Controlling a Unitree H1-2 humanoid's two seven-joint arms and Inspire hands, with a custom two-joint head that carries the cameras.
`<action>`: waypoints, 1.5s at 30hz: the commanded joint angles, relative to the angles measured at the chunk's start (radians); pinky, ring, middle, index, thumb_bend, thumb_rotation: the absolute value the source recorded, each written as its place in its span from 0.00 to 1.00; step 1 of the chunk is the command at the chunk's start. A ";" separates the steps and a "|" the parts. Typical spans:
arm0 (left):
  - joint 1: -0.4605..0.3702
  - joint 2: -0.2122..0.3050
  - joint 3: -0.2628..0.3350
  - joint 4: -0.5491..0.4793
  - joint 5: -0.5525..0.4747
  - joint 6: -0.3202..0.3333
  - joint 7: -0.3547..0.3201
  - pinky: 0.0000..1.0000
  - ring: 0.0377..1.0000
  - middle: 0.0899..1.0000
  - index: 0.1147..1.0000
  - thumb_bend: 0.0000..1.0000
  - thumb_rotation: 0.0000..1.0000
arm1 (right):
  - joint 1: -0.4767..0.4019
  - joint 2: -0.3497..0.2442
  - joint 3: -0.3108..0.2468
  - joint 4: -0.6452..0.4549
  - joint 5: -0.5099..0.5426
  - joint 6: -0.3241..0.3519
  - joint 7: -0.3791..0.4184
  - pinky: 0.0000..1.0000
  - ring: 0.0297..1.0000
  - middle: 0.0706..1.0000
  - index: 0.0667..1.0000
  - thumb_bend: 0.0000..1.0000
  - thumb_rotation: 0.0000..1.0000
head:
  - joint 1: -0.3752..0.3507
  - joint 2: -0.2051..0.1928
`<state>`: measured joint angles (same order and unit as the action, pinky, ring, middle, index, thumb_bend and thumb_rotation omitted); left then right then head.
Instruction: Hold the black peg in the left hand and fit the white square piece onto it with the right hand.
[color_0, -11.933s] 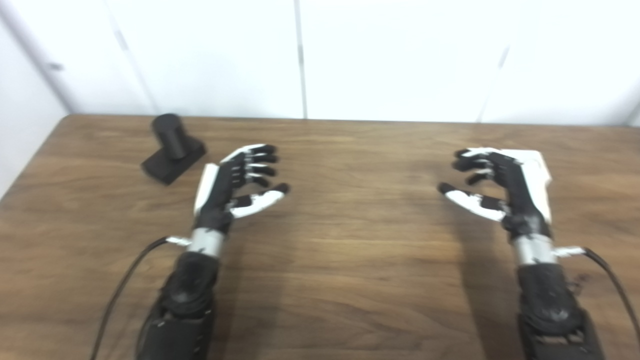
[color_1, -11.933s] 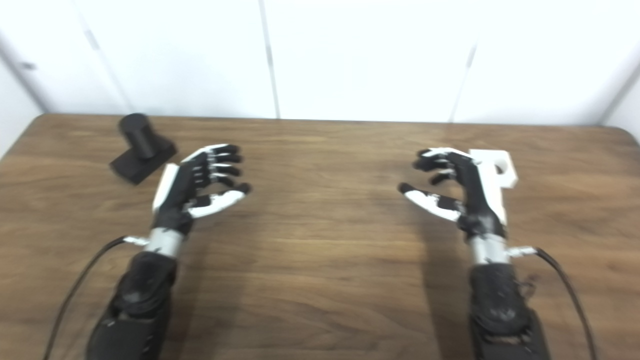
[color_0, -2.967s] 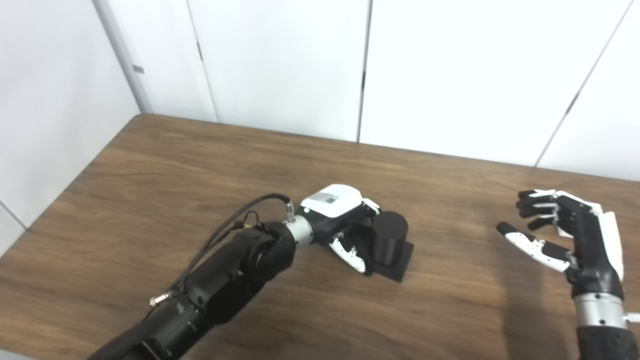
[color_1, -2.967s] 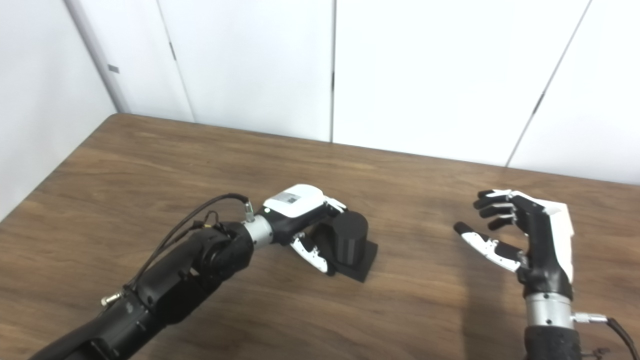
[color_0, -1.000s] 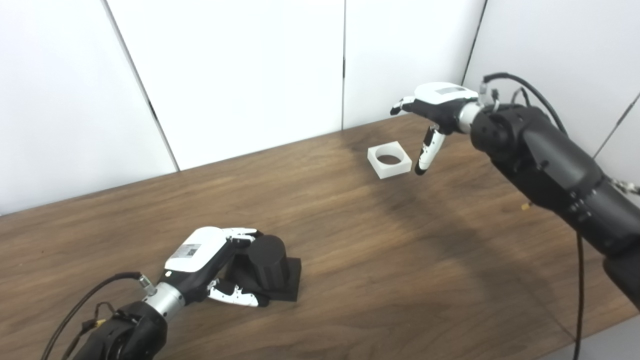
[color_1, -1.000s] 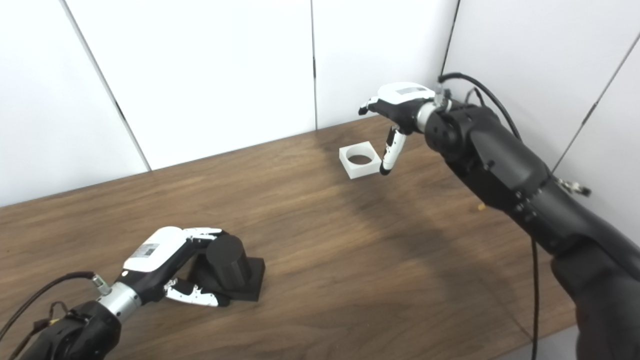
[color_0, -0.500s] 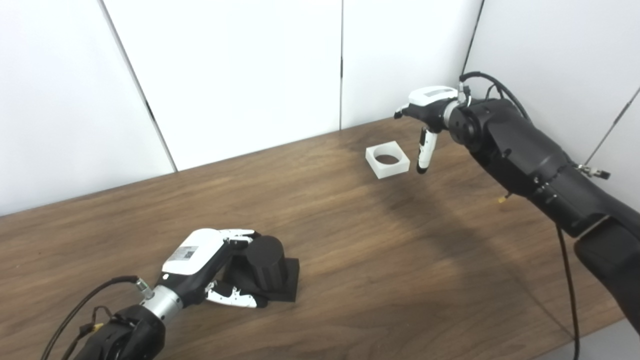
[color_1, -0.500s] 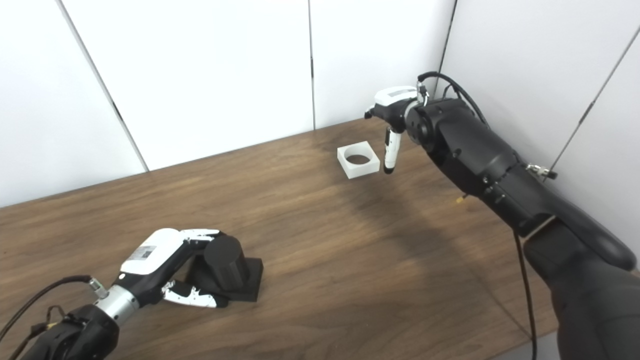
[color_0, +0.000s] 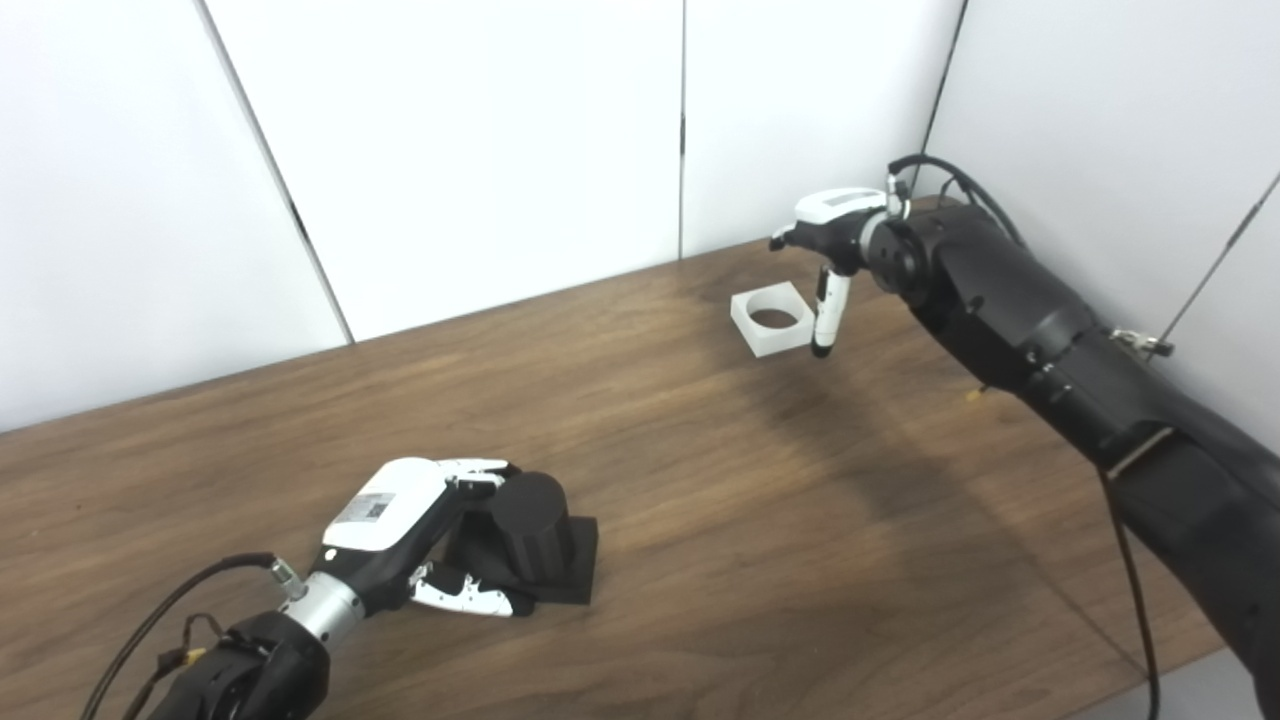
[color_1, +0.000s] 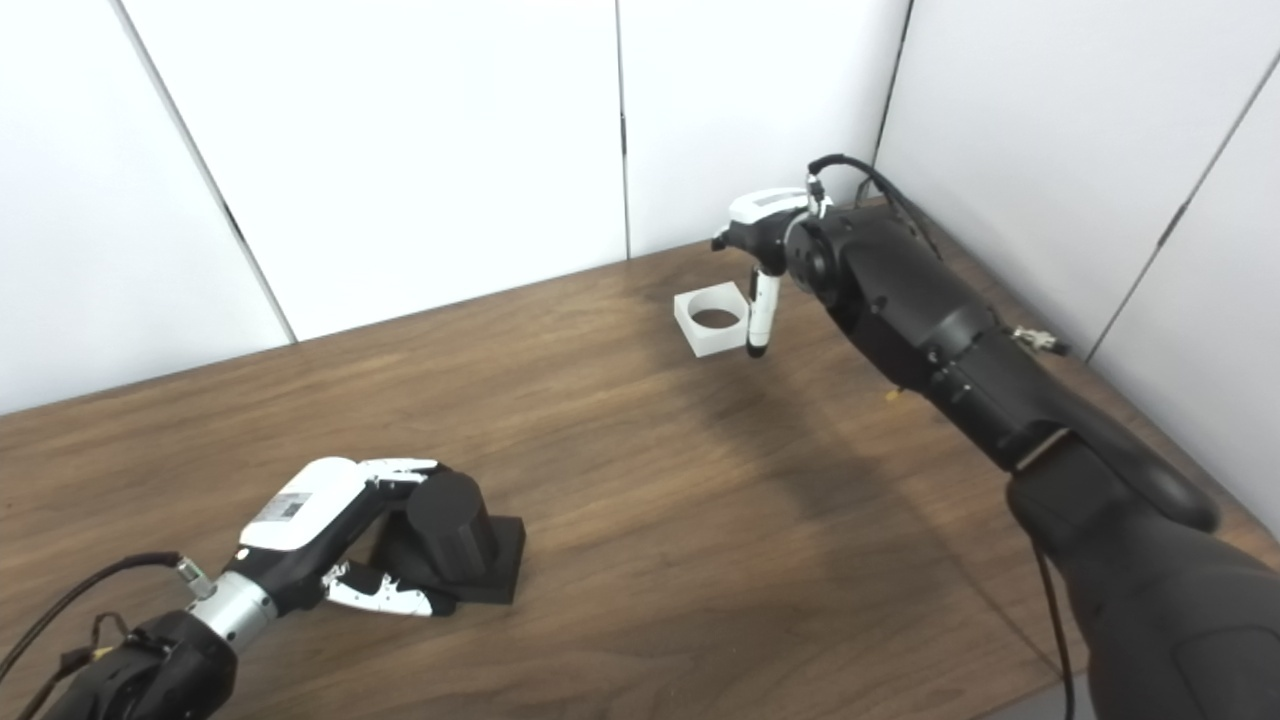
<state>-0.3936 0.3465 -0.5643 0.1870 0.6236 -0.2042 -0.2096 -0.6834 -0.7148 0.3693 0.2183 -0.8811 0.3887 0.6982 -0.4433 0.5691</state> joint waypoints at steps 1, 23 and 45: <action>0.079 0.048 -0.041 0.039 0.062 0.042 -0.085 0.84 0.84 0.83 0.42 0.52 0.06 | -0.062 -0.010 -0.009 0.008 0.002 -0.023 -0.031 0.75 0.90 0.95 0.92 0.89 0.15 | 0.001 0.002; 0.084 0.056 -0.038 -0.003 0.054 0.078 -0.105 0.86 0.85 0.83 0.42 0.52 0.06 | -0.066 0.058 0.024 0.143 0.020 -0.106 -0.126 0.72 0.89 0.92 0.84 0.83 0.10 | 0.020 0.018; 0.083 0.073 -0.024 -0.006 0.031 0.064 -0.105 0.83 0.85 0.83 0.42 0.52 0.06 | -0.048 0.020 0.042 0.167 -0.006 -0.115 -0.142 0.71 0.87 0.88 0.72 0.80 0.13 | 0.018 0.035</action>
<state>-0.3662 0.3610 -0.5629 0.1371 0.6239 -0.1676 -0.2127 -0.6960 -0.6497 0.4230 0.3838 -0.8791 0.2705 0.5547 -0.4249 0.6028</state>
